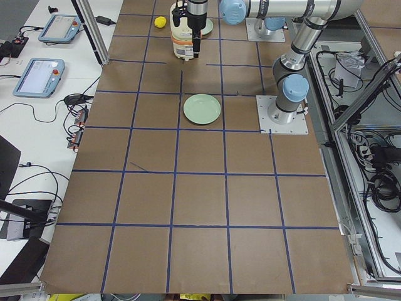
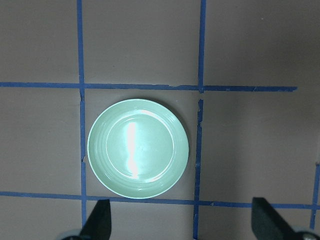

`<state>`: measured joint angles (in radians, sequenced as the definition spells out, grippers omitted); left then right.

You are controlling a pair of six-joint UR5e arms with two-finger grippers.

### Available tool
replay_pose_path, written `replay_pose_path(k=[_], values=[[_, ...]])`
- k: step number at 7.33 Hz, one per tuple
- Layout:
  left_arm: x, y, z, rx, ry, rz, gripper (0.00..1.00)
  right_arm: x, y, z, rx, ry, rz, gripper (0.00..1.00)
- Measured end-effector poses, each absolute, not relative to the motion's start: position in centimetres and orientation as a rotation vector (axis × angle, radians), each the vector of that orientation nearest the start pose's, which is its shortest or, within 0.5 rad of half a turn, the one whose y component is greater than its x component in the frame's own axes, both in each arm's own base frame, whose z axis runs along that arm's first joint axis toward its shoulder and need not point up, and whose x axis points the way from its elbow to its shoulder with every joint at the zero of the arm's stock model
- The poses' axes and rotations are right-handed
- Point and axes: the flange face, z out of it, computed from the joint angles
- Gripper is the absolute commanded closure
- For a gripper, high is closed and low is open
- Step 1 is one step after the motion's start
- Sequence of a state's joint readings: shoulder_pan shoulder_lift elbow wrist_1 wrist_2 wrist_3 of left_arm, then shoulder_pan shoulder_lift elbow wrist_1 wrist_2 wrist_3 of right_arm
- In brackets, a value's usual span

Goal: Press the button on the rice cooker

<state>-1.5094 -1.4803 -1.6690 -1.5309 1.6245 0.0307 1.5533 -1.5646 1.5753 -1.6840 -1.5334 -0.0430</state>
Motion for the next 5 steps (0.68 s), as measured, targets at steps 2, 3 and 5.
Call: replay_pose_path(k=[2, 3, 5], values=[[-9.97, -46.35, 48.65, -0.049, 3.086, -0.045, 0.00, 12.82, -50.77, 49.23, -0.042, 3.102, -0.157, 0.01], [-9.97, -46.36, 48.65, -0.049, 3.086, -0.045, 0.00, 12.83, -50.77, 49.18, -0.043, 3.102, -0.154, 0.01], [-9.97, -46.36, 48.65, -0.049, 3.086, -0.045, 0.00, 12.83, -50.74, 49.14, -0.043, 3.105, -0.146, 0.01]])
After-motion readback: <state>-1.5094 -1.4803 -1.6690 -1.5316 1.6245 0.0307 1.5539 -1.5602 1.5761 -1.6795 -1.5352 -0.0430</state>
